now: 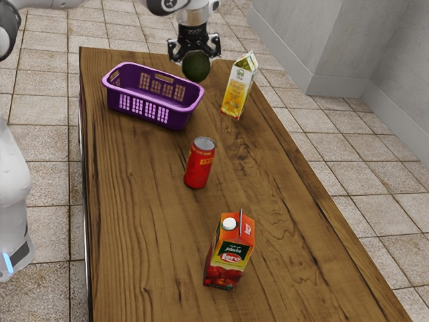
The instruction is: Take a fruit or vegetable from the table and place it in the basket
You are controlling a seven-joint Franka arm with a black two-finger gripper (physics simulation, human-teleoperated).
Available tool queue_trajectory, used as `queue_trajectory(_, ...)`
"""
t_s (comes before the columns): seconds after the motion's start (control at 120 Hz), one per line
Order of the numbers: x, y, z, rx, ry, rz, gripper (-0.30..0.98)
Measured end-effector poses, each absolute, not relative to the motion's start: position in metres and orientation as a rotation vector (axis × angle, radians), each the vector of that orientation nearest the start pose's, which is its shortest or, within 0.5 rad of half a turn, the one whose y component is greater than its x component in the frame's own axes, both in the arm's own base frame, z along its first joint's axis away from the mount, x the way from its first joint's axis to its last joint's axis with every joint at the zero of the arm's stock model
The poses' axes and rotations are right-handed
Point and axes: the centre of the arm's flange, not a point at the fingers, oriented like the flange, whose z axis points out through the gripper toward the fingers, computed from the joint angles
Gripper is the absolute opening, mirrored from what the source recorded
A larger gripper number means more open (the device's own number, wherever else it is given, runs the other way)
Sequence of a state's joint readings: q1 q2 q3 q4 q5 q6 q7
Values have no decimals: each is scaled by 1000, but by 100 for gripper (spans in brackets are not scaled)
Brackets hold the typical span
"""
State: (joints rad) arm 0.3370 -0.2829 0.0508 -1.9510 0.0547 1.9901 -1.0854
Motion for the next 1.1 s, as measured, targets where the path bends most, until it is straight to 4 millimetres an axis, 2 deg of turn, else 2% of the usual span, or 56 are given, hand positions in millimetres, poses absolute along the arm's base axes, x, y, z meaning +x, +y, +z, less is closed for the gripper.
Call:
queue_trajectory(0.083,436,238,620,-2254,-2227,-462,39)
queue_trajectory(0.208,411,288,605,-2122,-2348,-404,39)
queue_trajectory(0.283,411,313,590,-2080,-2391,-356,39)
queue_trajectory(0.342,418,324,588,-2072,-2400,-352,37)
queue_trajectory(0.375,421,327,588,-2072,-2401,-351,38)
queue_trajectory(0.433,424,327,589,-2086,-2405,-354,50)
queue_trajectory(0.492,426,324,592,-2104,-2407,-364,55)
queue_trajectory(0.667,423,317,608,-2138,-2401,-413,64)
queue_trajectory(0.842,422,317,610,-2156,-2392,-422,67)
queue_trajectory(0.892,426,315,609,-2167,-2391,-435,68)
queue_trajectory(0.908,434,307,609,-2186,-2390,-441,68)
queue_trajectory(0.925,449,286,609,-2218,-2386,-440,68)
queue_trajectory(0.958,488,221,620,-2318,-2343,-452,68)
queue_trajectory(0.992,522,152,659,-2414,-2270,-500,68)
queue_trajectory(1.025,538,99,699,-2467,-2246,-516,68)
queue_trajectory(1.058,541,67,719,-2480,-2275,-471,68)
queue_trajectory(1.1,539,50,728,-2437,-2346,-387,68)
